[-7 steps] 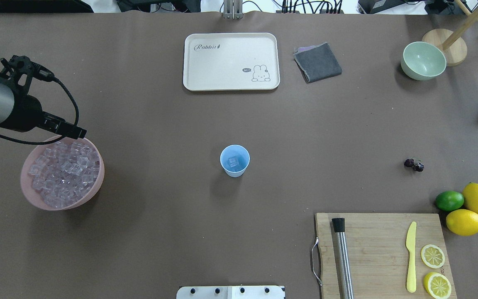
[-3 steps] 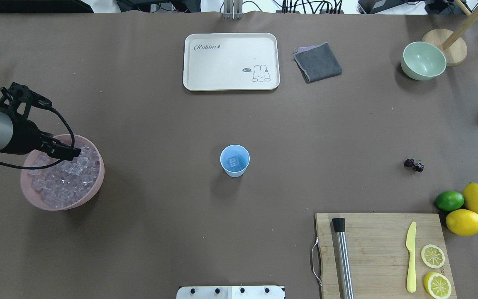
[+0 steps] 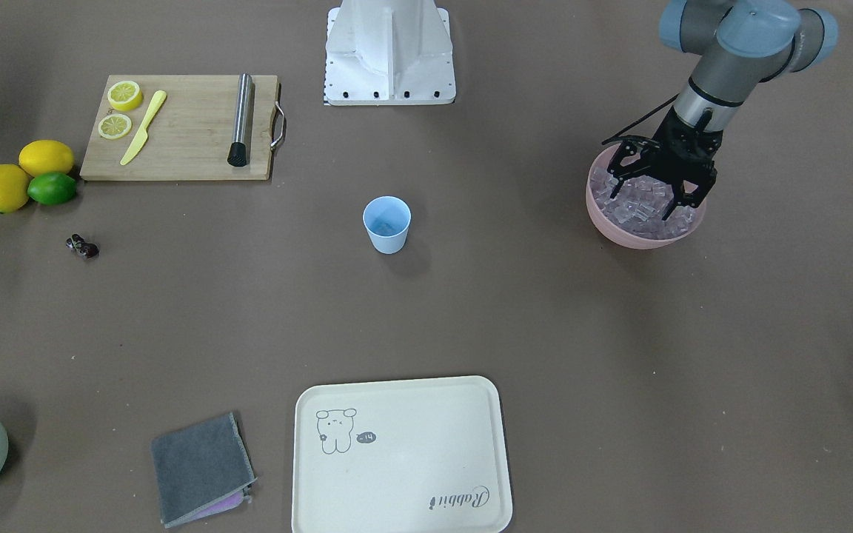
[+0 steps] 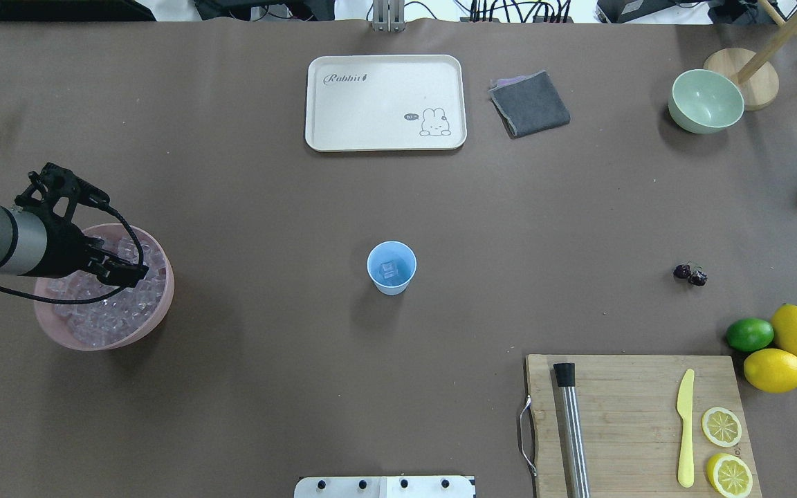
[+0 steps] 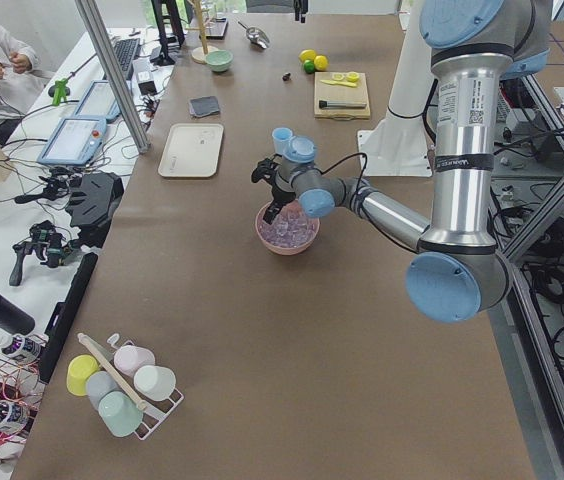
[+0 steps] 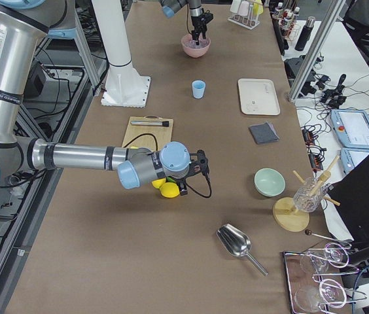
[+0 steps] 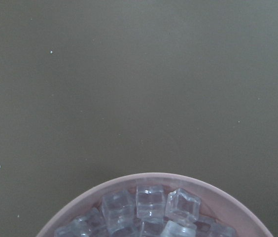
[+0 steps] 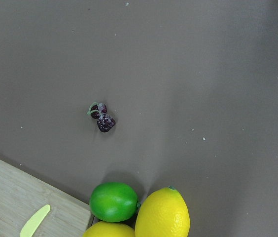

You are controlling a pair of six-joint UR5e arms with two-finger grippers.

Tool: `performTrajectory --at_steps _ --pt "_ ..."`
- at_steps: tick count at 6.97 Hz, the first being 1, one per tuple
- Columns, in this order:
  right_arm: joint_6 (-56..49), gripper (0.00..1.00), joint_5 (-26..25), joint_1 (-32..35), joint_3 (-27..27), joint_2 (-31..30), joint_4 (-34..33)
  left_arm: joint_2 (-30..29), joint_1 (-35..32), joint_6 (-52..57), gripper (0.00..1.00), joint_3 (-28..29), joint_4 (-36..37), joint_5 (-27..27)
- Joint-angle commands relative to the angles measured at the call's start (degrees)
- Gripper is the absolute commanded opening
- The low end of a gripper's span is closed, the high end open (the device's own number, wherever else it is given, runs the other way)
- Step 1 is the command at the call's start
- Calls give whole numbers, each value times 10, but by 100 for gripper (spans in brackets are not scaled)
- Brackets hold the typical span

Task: Put ice and cherries in cup
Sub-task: 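Lower the left gripper into the pink bowl and grasp a third ice cube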

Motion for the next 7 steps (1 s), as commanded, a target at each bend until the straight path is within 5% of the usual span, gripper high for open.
performTrajectory --at_steps 1,7 --pt "-1 100 -1 0 -1 -2 0 -1 7 2 88 10 0 4" --pt "-1 100 -1 0 -3 -6 -1 -14 22 2 69 27 0 4"
